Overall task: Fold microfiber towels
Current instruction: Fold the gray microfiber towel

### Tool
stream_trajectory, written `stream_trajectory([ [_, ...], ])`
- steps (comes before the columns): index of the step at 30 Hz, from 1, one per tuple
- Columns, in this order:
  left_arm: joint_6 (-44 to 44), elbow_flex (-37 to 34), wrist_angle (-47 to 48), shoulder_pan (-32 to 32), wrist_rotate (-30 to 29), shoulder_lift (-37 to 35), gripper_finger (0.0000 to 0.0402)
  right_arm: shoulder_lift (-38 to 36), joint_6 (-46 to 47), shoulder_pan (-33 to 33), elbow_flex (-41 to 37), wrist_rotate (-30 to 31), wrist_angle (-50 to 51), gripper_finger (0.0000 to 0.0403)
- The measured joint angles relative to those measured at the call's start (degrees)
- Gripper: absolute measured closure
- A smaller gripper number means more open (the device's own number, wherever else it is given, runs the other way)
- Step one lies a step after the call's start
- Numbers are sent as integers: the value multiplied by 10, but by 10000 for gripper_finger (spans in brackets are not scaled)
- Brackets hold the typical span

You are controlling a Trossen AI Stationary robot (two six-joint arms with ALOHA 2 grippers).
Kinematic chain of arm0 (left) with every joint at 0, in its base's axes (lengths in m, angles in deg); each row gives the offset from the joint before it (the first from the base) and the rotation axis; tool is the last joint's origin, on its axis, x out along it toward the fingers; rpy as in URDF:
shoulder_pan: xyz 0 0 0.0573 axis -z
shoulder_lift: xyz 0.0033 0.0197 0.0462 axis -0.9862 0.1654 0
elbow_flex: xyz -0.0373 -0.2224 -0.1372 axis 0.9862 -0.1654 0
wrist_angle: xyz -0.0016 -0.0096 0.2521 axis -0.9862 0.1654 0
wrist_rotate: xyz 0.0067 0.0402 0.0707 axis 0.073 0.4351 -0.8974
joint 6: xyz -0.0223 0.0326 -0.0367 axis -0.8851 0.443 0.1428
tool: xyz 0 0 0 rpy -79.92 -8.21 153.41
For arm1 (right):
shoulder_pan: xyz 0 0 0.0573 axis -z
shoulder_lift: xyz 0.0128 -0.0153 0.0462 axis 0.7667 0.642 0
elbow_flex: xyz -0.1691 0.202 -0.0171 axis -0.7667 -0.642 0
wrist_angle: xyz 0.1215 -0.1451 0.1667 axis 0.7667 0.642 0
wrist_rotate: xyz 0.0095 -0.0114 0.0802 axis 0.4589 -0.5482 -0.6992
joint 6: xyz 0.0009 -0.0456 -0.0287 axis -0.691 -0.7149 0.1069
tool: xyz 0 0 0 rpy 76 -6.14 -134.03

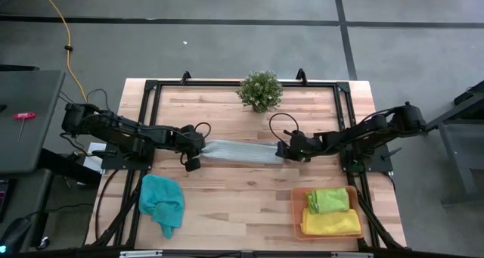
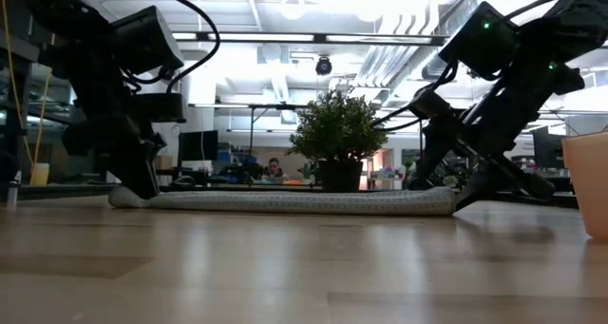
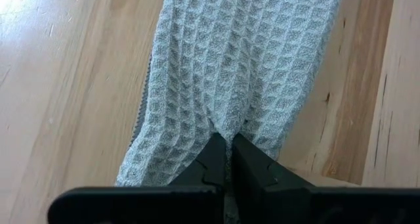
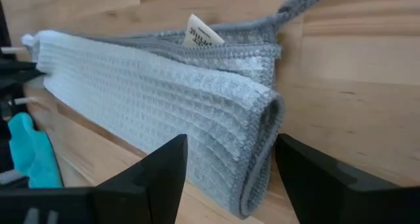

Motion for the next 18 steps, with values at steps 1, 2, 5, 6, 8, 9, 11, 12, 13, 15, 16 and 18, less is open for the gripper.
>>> stream_trajectory([
  [1, 0, 0, 0, 0, 0, 0, 400, 0, 4, 0, 0, 3, 3, 179],
  [2, 0, 0, 0, 0, 0, 0, 400, 0, 10, 0, 0, 8, 8, 181],
  [5, 0, 0, -1, 0, 0, 0, 400, 0, 16, -1, 1, 25, 23, 199],
  [6, 0, 0, -2, 0, 0, 0, 400, 1, 15, 0, 1, 39, 24, 210],
  [8, 0, -1, -4, 0, 0, 0, 400, 1, 14, 1, 1, 59, 27, 236],
  [9, 0, -1, -4, 0, 0, 0, 400, 2, 13, 1, 1, 66, 30, 252],
  [11, 1, 8, 3, 0, -1, 2, 400, 2, 13, 1, 1, 74, 38, 287],
  [12, 6, 13, 7, 0, -1, 2, 400, 2, 11, 1, 0, 77, 44, 306],
  [13, 12, 21, 14, 0, -2, 3, 400, 2, 7, 1, 0, 78, 51, 327],
  [15, 31, 39, 30, -1, -8, 5, 398, 2, -5, 1, 0, 76, 62, 371],
  [16, 39, 49, 36, -1, -16, 5, 397, 2, -14, 1, 0, 75, 65, 386],
  [18, 56, 68, 45, -1, -35, 4, 396, 1, -23, 2, 0, 72, 66, 392],
])
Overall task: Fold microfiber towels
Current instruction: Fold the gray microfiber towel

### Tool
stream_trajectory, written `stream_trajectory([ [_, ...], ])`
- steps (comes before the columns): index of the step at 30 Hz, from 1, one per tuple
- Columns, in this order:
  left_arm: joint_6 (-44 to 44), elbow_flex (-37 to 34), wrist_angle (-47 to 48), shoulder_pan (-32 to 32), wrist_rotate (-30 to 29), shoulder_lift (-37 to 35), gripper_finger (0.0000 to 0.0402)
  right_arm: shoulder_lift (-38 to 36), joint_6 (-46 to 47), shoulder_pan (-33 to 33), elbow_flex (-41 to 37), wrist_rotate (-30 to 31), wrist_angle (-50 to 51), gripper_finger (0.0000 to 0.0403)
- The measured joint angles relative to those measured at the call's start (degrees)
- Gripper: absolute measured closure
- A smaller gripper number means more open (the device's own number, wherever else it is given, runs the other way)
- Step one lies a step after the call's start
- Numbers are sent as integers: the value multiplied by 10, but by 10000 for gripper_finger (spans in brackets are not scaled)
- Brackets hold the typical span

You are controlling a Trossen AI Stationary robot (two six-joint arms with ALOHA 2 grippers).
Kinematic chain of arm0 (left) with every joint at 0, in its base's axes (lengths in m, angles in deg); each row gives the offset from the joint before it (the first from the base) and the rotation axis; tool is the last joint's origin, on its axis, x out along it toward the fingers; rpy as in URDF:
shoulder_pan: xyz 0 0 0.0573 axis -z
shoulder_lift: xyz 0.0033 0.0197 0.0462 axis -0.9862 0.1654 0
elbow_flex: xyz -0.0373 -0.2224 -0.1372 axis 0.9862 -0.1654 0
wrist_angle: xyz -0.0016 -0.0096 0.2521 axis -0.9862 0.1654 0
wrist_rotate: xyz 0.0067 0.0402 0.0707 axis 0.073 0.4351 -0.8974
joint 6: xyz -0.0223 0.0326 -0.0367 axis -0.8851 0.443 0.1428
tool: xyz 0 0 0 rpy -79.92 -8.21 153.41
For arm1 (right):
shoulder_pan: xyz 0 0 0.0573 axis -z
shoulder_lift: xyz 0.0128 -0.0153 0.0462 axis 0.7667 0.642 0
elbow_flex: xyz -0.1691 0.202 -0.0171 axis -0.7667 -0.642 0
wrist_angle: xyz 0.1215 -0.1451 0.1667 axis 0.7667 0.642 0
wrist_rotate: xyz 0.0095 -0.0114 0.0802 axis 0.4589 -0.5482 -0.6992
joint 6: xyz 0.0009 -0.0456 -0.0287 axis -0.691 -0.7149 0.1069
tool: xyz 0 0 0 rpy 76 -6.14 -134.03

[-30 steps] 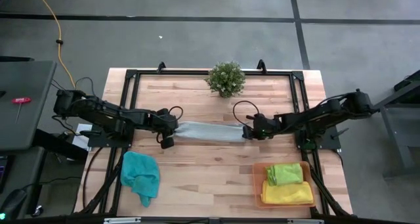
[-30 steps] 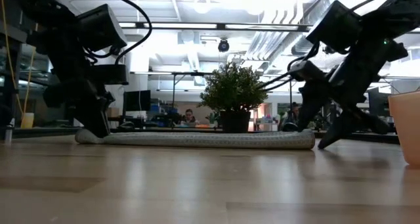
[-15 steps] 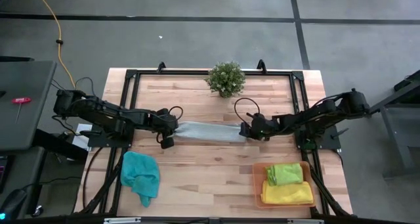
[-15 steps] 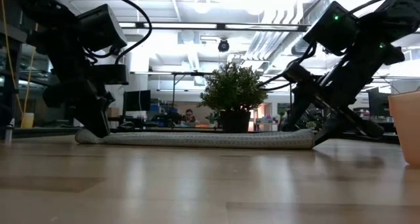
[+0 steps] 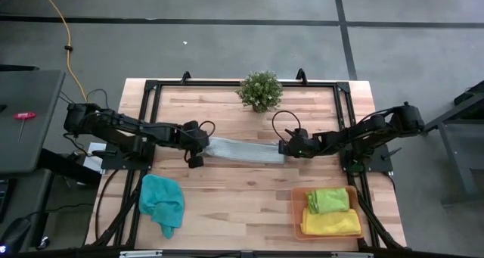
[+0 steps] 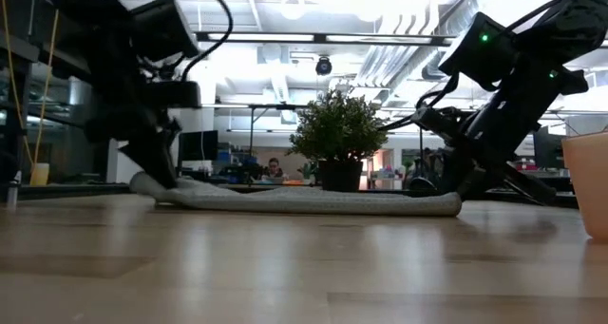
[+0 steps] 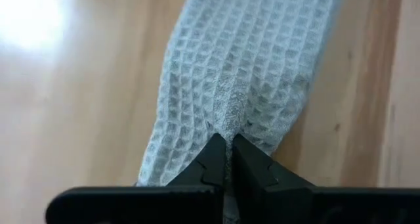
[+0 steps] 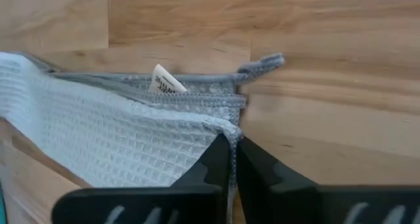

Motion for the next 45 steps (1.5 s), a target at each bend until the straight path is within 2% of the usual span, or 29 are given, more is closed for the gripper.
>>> stream_trajectory([
  [3, 22, 28, 37, 0, -28, 0, 395, 0, -9, 1, 0, -10, 5, 383],
  [10, 55, 105, 114, 0, -60, -4, 394, -17, -48, 9, 0, -36, 41, 398],
  [17, 47, 109, 145, 1, -26, 6, 394, -54, -92, 28, -1, -54, 86, 401],
  [22, 15, 109, 122, 1, -23, 26, 388, -56, -100, 34, -2, -70, 87, 402],
  [26, 9, 109, 111, 1, -18, 51, 357, -57, -100, 34, -2, -74, 87, 402],
  [35, 5, 109, 114, 2, 21, 108, 257, -57, -104, 34, -2, -76, 85, 403],
  [39, 11, 113, 143, -4, 21, 91, 216, -57, -104, 34, -1, -79, 85, 403],
  [45, 30, 126, 195, -20, 1, 13, 174, -57, -111, 34, -1, -83, 86, 403],
])
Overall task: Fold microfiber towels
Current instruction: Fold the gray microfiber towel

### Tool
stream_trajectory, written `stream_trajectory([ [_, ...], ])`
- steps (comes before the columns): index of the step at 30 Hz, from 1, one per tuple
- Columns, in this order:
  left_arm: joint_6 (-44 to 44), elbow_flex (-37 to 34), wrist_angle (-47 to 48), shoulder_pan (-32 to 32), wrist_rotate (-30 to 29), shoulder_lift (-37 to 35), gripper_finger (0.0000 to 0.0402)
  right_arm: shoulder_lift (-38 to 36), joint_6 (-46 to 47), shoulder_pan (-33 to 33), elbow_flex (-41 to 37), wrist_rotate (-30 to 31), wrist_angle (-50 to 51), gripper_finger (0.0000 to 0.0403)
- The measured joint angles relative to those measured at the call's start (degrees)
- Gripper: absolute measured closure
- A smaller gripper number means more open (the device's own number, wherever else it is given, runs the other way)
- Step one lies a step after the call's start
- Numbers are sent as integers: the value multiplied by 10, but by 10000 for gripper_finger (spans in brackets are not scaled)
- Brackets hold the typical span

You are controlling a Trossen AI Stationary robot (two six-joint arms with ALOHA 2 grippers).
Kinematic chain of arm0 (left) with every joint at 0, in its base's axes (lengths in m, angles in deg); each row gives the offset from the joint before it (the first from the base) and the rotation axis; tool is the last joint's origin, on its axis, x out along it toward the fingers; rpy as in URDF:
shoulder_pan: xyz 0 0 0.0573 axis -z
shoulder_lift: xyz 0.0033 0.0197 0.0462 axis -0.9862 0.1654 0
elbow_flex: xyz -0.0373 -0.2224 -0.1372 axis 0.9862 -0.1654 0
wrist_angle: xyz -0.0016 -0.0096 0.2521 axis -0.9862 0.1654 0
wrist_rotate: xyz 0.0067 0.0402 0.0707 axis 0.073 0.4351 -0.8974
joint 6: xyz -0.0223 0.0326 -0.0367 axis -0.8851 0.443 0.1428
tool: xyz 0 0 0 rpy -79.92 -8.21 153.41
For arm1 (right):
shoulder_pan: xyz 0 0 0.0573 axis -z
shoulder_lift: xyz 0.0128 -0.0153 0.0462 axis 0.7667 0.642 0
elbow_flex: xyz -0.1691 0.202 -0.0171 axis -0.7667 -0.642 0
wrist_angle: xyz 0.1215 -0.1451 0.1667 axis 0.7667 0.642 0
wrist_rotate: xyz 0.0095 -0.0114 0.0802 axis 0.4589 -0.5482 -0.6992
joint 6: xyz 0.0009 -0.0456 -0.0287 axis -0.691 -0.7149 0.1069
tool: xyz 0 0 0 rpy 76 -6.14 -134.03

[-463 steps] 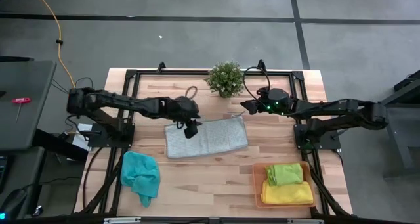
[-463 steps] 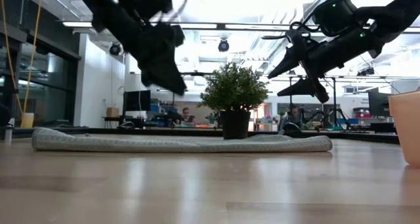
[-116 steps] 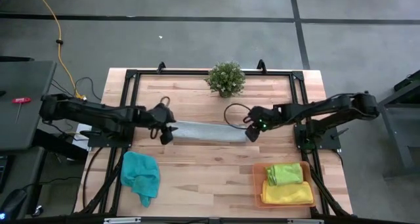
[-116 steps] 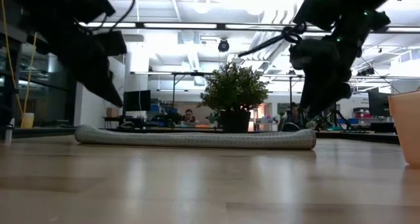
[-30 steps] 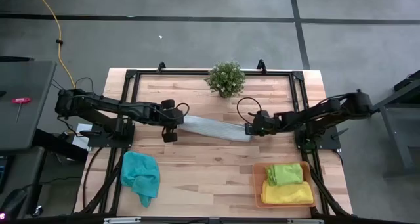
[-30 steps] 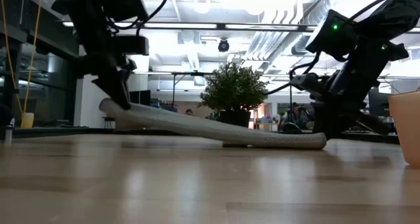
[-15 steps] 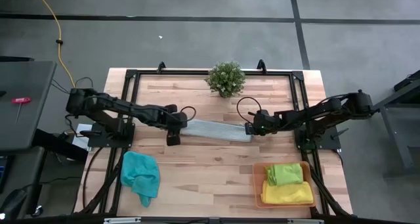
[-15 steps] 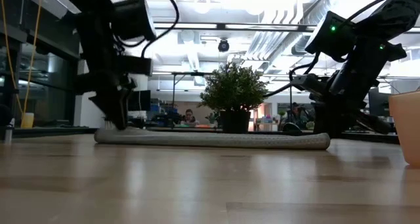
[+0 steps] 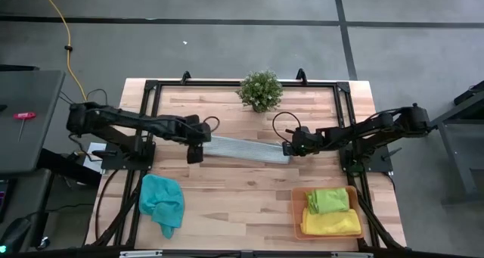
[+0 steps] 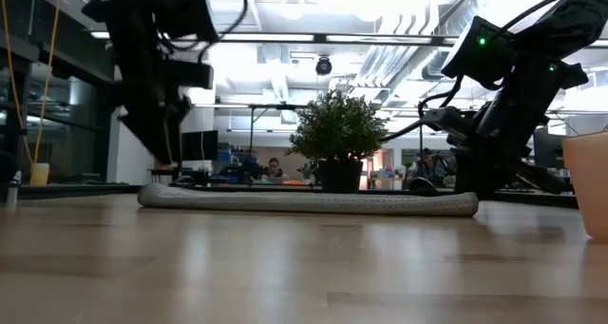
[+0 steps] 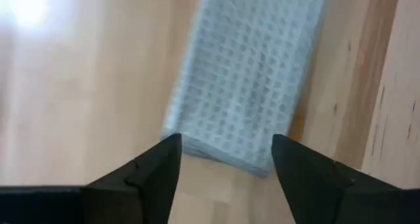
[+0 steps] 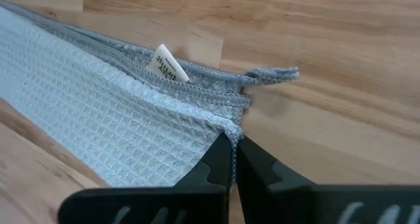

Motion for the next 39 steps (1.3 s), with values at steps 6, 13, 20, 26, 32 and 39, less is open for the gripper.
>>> stream_trajectory([
  [6, 23, 1, 13, -22, 2, -30, 168, -5, -21, 0, 1, -16, 17, 403],
  [13, 39, 0, 10, -25, 20, 15, 180, -46, -40, -1, 0, -46, 93, 403],
  [20, 50, 0, -17, -16, 23, 80, 191, -112, -63, -1, -1, -50, 205, 403],
  [26, 51, 0, -106, -3, 23, 133, 198, -157, -79, -1, -1, -72, 260, 403],
  [32, 56, 3, -146, 13, 3, 166, 209, -178, -98, -1, 11, -92, 259, 403],
  [39, 91, 1, -185, 22, -1, 172, 267, -174, -145, -1, 66, -90, 276, 403],
])
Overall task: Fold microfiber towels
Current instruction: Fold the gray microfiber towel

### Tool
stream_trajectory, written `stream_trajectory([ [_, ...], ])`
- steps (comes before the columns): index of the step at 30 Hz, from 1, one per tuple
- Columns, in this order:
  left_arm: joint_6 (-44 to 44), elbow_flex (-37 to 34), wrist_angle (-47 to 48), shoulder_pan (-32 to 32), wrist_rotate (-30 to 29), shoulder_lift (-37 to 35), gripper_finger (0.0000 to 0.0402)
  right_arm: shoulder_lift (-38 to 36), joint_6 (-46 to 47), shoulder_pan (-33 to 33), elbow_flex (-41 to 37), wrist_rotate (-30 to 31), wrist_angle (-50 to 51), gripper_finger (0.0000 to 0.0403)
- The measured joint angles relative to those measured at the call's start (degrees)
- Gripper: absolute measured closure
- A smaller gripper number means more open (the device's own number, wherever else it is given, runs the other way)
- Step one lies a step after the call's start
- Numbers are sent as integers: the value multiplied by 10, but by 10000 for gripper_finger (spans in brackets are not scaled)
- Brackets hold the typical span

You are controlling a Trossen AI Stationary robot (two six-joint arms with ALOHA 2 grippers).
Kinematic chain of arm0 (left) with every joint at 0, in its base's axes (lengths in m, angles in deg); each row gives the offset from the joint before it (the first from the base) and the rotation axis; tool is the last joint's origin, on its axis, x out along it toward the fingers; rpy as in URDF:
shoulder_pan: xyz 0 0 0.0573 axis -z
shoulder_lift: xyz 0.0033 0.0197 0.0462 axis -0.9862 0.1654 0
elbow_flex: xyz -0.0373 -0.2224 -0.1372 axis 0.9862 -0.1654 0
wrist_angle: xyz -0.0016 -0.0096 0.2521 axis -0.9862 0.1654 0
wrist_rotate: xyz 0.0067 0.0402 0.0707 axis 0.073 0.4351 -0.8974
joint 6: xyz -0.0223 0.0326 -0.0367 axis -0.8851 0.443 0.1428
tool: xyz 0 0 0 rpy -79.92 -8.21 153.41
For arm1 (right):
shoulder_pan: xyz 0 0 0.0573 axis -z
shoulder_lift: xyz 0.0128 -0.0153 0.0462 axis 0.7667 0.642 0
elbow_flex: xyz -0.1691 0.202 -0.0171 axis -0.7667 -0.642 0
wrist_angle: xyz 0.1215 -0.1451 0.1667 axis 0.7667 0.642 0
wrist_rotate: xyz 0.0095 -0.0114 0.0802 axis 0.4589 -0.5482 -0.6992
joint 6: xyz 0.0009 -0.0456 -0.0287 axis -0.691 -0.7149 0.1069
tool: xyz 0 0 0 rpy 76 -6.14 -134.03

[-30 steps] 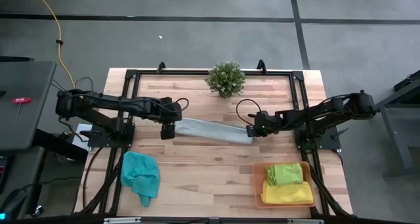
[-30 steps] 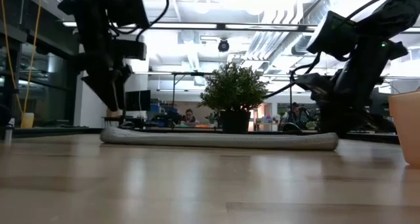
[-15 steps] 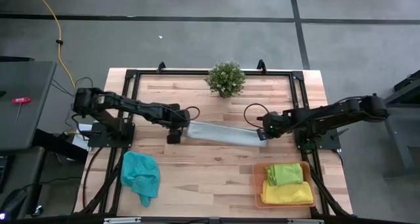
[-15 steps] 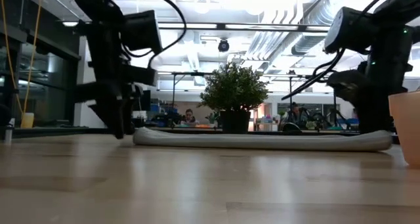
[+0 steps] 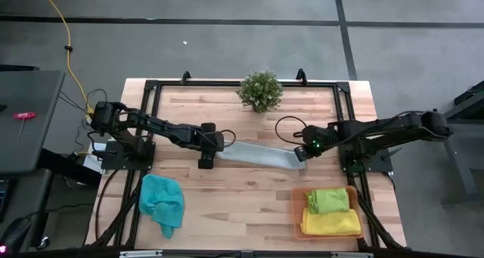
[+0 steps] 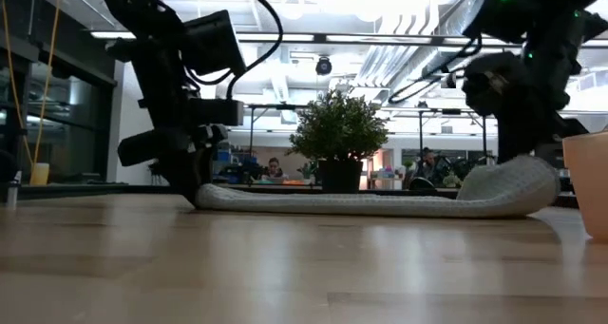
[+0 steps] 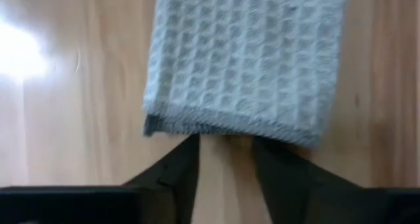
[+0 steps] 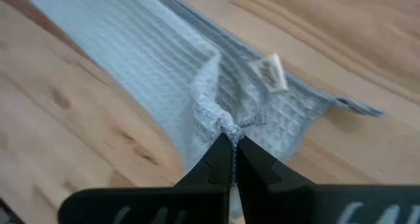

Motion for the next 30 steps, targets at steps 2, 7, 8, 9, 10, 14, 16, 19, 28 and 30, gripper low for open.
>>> stream_trajectory([
  [2, 12, 0, -6, 0, 5, 1, 302, 1, -7, 0, 7, 1, 0, 403],
  [7, 15, 0, -9, 0, 35, 1, 391, 1, -4, 0, 17, 1, 0, 403],
  [8, 11, 0, -9, -1, 40, 1, 393, 1, -4, 0, 20, 1, 1, 403],
  [9, 9, 0, -9, -1, 42, 1, 390, 1, -4, 0, 25, 0, 1, 403],
  [10, 9, 0, -9, -1, 43, 1, 389, 1, -5, 0, 29, 0, 0, 403],
  [14, 8, 0, -8, 2, 43, 1, 399, 1, 5, 0, 41, 0, 6, 403],
  [16, 7, 0, -7, 3, 42, 1, 397, 1, 14, 0, 40, 2, 31, 403],
  [19, 7, 0, -7, 3, 43, 1, 396, 2, 36, 0, 29, 3, 70, 403],
  [28, 3, 0, -4, 3, 43, 1, 400, 2, 110, 0, -15, -10, 16, 403],
  [30, 3, 0, -3, 3, 43, 1, 401, 2, 111, 0, -18, 2, 6, 403],
])
